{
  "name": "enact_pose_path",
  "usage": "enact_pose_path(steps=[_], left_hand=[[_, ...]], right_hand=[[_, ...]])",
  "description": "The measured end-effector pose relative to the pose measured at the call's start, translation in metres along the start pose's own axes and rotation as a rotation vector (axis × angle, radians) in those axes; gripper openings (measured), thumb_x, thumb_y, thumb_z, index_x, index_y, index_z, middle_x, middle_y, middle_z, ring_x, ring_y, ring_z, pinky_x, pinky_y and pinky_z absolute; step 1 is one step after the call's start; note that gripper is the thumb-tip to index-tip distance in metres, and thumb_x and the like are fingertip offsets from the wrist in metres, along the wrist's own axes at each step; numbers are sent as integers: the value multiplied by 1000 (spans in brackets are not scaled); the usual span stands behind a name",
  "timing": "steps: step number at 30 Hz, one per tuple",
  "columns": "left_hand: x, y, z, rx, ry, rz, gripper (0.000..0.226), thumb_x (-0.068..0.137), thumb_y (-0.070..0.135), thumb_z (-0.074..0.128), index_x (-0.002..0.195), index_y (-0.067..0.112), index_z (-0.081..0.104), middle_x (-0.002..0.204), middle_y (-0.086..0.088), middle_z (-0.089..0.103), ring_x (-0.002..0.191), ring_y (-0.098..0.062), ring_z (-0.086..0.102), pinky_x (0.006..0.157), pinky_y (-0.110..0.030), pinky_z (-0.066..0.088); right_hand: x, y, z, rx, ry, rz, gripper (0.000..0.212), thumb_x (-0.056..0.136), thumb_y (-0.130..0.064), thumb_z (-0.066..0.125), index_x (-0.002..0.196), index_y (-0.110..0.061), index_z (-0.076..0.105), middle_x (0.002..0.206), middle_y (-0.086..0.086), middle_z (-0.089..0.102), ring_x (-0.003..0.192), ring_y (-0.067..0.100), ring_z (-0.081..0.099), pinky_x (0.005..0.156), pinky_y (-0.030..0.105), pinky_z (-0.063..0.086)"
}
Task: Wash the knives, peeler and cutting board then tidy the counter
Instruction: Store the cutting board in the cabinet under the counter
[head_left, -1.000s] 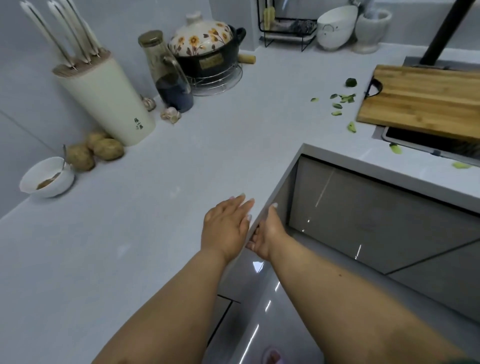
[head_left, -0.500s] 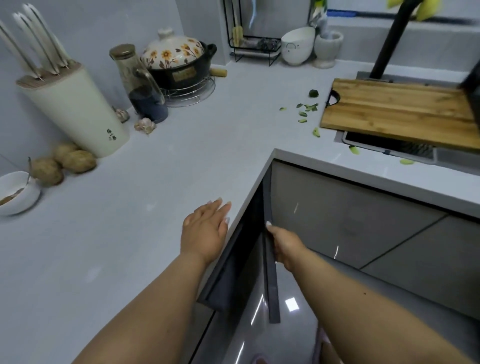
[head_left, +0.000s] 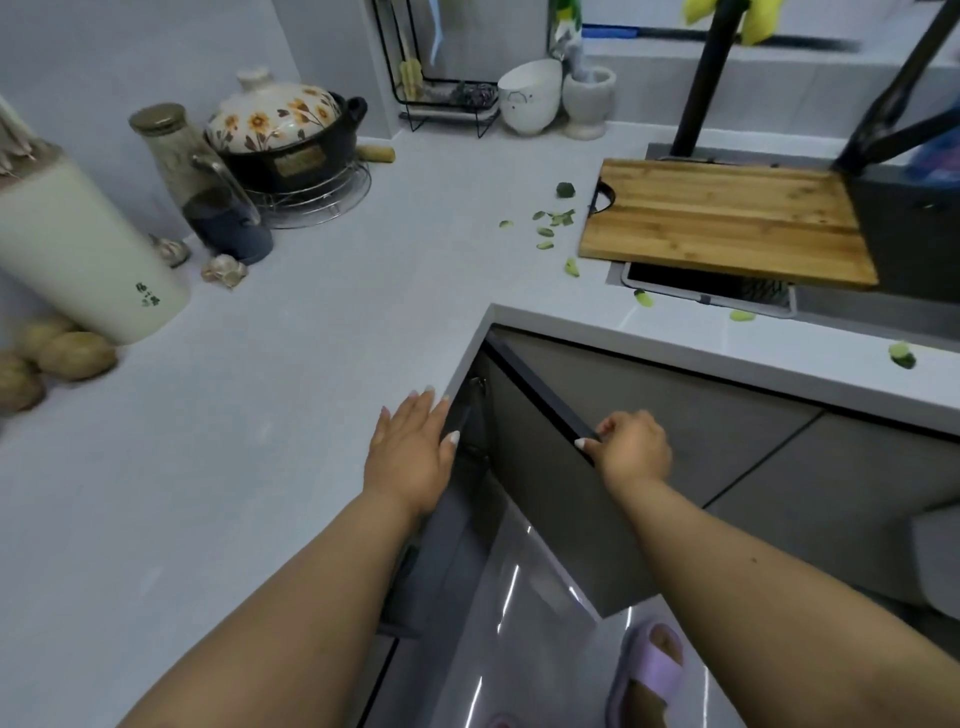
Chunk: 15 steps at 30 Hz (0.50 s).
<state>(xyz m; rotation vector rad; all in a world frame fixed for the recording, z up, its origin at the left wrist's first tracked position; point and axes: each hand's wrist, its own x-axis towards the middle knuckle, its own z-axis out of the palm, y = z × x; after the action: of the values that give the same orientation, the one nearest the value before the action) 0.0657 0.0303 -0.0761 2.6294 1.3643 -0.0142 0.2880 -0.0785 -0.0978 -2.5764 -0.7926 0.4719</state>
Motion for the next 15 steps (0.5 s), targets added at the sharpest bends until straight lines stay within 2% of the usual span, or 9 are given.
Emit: enact_pose_path(steps=[2, 4, 7, 11, 13, 15], left_hand=[[4, 5, 0, 9, -24, -22, 55, 102, 41, 23, 153, 23, 13, 161, 1, 5, 148, -17, -1, 120, -39, -3], [7, 9, 0, 17, -29, -36, 56, 102, 42, 23, 153, 23, 12, 162, 0, 5, 148, -18, -1, 119, -39, -4], [12, 19, -2, 5, -24, -11, 56, 102, 41, 23, 153, 21, 13, 161, -2, 9, 148, -18, 2, 120, -39, -4], [28, 47, -10, -70, 11, 62, 54, 102, 38, 27, 152, 20, 18, 160, 0, 15, 148, -16, 7, 120, -37, -3], [42, 66, -15, -114, 26, 103, 54, 102, 38, 29, 152, 20, 20, 159, 0, 18, 147, -15, 9, 120, -35, -2], [58, 87, -21, -160, 25, 145, 54, 102, 37, 30, 152, 20, 21, 159, 0, 20, 147, -15, 11, 121, -37, 4]], right_hand=[[8, -2, -6, 8, -40, 66, 19, 83, -34, 71, 84, -17, 63, 98, 9, 64, 90, 29, 60, 69, 30, 45], [17, -2, -13, 28, -74, 98, 14, 89, -28, 66, 90, -14, 64, 96, 11, 66, 84, 28, 59, 65, 29, 43], [29, 0, -19, 64, -93, 85, 18, 93, -21, 60, 105, -10, 68, 103, 13, 67, 93, 30, 60, 72, 30, 46], [39, 2, -26, 174, -124, 51, 30, 94, -24, 58, 121, -14, 64, 119, 10, 65, 111, 30, 58, 89, 32, 46], [46, 0, -35, 261, -86, 39, 30, 92, -27, 59, 119, -14, 65, 122, 7, 64, 114, 27, 57, 93, 31, 45], [60, -4, -53, 394, -34, 61, 22, 92, -27, 59, 107, -15, 69, 112, 6, 67, 107, 26, 60, 91, 32, 48]])
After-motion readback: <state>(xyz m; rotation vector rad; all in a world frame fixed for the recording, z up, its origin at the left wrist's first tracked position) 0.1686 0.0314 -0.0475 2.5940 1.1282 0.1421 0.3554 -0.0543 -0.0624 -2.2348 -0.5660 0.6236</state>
